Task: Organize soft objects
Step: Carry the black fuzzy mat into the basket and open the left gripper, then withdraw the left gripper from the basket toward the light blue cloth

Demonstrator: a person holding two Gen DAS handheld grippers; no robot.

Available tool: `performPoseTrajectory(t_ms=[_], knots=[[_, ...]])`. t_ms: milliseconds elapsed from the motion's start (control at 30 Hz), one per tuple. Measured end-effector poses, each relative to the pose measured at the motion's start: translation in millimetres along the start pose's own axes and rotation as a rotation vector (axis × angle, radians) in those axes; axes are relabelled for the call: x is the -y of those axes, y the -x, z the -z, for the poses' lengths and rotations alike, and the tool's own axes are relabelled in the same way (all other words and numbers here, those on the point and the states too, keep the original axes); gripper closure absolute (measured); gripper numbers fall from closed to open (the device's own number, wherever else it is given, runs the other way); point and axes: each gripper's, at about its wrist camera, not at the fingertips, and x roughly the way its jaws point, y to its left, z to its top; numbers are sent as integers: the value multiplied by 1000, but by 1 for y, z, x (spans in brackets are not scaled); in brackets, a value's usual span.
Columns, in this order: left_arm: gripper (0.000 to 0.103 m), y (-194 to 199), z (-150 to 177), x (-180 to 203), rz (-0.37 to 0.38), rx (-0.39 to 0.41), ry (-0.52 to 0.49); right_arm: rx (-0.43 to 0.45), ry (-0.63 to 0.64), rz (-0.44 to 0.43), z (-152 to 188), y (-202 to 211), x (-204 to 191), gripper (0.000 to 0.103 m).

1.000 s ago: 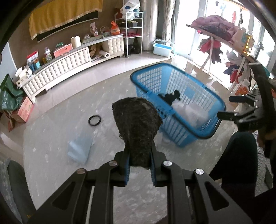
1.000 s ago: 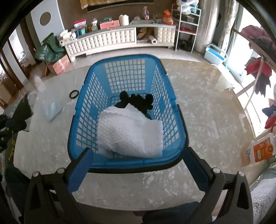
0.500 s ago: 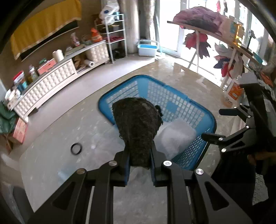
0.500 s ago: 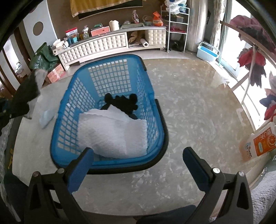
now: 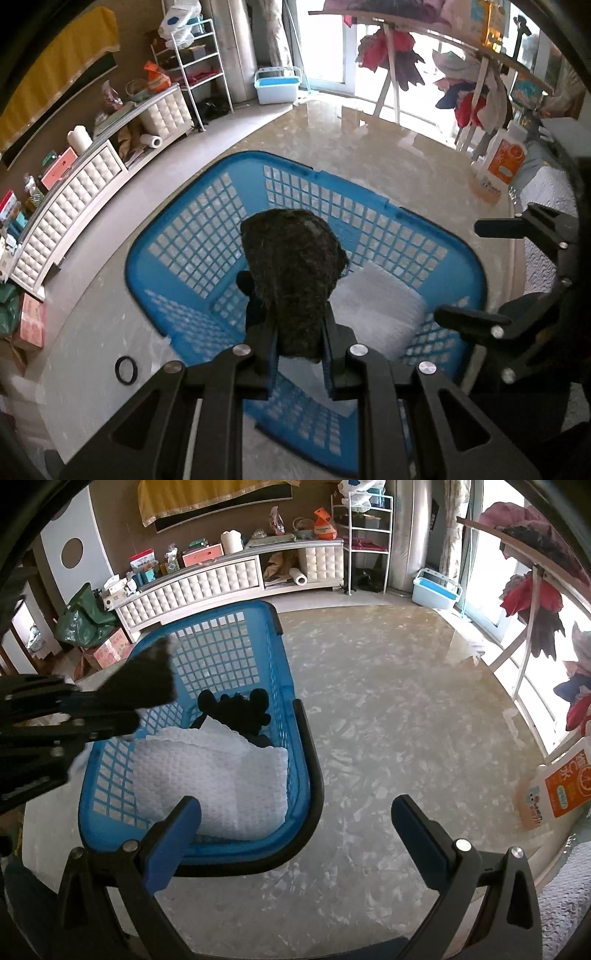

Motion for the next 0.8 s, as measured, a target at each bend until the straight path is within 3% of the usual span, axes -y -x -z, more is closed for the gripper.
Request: performPoseTrajectory(t_ms=[367,500,600,667,733,800], knots=[[85,-42,-10,-12,19,-65,-5,-29,-16,-27,-4,-11,8,0],[76,-52,-12,-11,7,-84,3,-34,-24,-35,-4,-12,9,0],[64,-56,-14,-11,-12,-85,4,-38,-27,-44,-5,-12,8,0],[51,-53,-15,-9,-13,-77,5,-39,-29,-50,-6,-12,10,0],[28,-51,-16,-8,-28,-69,-7,-38,-33,-54,-5,-11,11,0],[20,-48,-16,-6,-49,-56,-20,-38,-35,-55,-5,-11,11,0]])
